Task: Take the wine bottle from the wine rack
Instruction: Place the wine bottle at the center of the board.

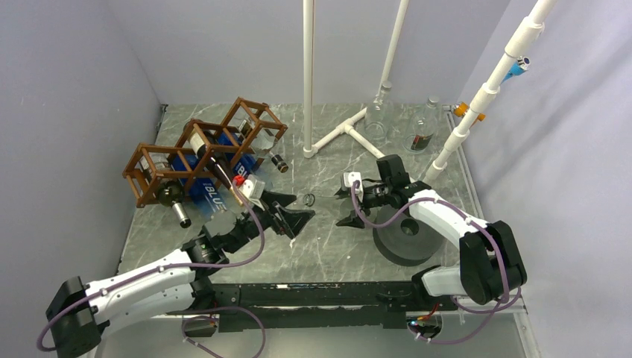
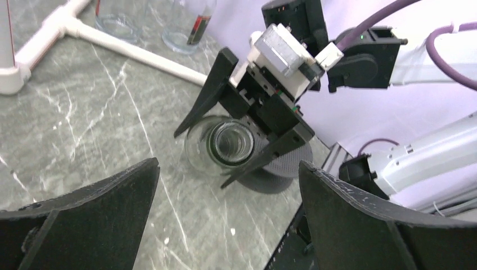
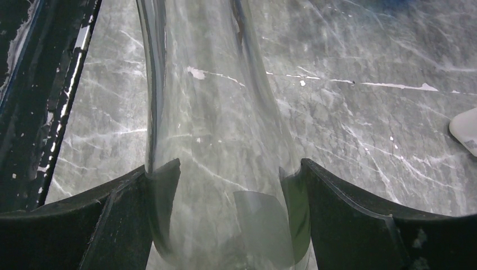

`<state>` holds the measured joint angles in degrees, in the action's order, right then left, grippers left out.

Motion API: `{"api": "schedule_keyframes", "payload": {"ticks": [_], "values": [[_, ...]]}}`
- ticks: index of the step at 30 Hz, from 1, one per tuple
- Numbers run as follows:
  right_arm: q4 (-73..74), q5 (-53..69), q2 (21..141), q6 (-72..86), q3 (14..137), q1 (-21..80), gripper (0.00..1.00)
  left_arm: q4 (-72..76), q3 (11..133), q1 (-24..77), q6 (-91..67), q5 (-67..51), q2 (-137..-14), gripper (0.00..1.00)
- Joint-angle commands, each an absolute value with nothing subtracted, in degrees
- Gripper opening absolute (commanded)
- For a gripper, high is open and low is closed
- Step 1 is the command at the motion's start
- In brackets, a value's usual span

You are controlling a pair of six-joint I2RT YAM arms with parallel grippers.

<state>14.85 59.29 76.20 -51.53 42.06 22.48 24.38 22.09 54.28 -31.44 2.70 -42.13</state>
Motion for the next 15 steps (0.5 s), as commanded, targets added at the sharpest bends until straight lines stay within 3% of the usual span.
{"api": "schedule_keyframes", "payload": {"ticks": [1,8,15], "values": [[9.01,65.88,75.67,-46.67,44.3,21.87,0.11,38.55,22.35,56.19,-27.91,7.77,-46.41,0.99],[6.51,68.09,75.48,-42.39,43.99,20.76,0.11,48.04,23.67,58.25,-25.62,11.73,-55.04,0.99],[5.72,69.18,75.67,-40.98,43.86,20.39,0.11,54.88,25.62,58.36,-26.74,14.76,-61.7,0.91]]}}
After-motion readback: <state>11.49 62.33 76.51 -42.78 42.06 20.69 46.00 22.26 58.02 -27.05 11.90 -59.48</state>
